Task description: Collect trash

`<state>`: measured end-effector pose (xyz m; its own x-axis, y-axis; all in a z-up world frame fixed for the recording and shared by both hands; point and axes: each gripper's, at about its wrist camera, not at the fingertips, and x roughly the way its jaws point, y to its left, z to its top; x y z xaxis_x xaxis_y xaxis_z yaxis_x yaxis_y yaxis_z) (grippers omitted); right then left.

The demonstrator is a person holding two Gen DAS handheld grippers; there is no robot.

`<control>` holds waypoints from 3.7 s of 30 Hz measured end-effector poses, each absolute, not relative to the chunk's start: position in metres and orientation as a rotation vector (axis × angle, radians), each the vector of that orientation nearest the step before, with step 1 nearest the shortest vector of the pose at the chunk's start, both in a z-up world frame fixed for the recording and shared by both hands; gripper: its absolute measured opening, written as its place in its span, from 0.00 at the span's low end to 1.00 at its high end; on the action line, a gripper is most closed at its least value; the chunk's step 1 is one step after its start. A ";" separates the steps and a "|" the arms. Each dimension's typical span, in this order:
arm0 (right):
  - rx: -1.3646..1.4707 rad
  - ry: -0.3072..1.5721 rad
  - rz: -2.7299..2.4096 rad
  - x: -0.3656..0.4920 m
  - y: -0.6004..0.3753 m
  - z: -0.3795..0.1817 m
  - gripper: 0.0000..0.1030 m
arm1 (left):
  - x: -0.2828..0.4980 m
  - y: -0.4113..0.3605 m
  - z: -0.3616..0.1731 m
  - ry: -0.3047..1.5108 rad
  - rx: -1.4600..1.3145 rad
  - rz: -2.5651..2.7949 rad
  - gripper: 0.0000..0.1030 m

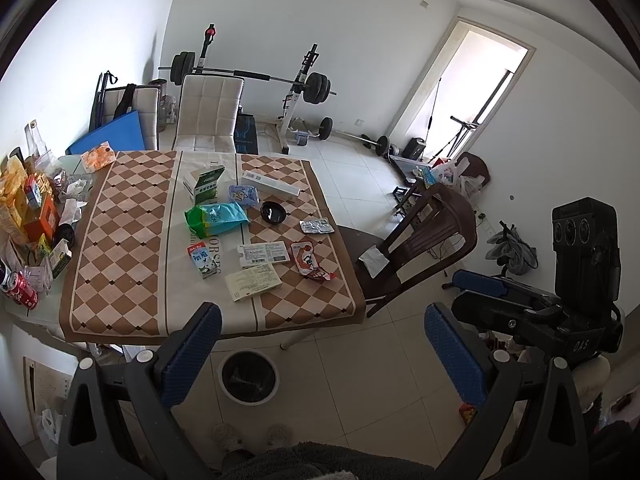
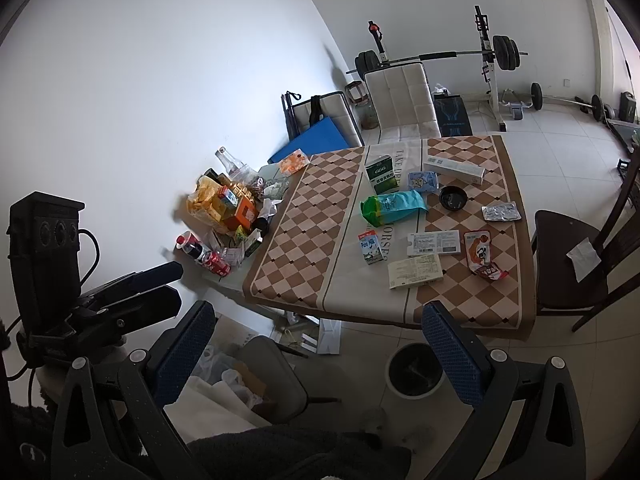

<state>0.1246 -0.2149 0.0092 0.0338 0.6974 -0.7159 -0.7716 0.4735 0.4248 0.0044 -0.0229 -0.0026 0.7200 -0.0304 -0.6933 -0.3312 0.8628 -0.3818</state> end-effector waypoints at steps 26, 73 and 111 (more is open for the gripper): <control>-0.158 1.147 0.665 0.208 -0.194 -0.097 1.00 | 0.120 0.008 -0.156 1.095 0.005 0.474 1.00; -0.605 1.476 0.582 0.449 -0.023 -0.480 0.77 | 0.225 0.093 -0.421 1.641 -0.794 0.708 0.83; -0.291 1.387 0.720 0.407 -0.096 -0.407 0.00 | 0.184 0.034 -0.344 1.320 -0.684 0.783 0.78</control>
<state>0.4070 -0.0962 -0.4065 0.0153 0.2903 -0.9568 -0.6159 0.7566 0.2197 0.1843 0.0344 -0.3437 0.0744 0.1087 -0.9913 -0.8178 0.5754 0.0017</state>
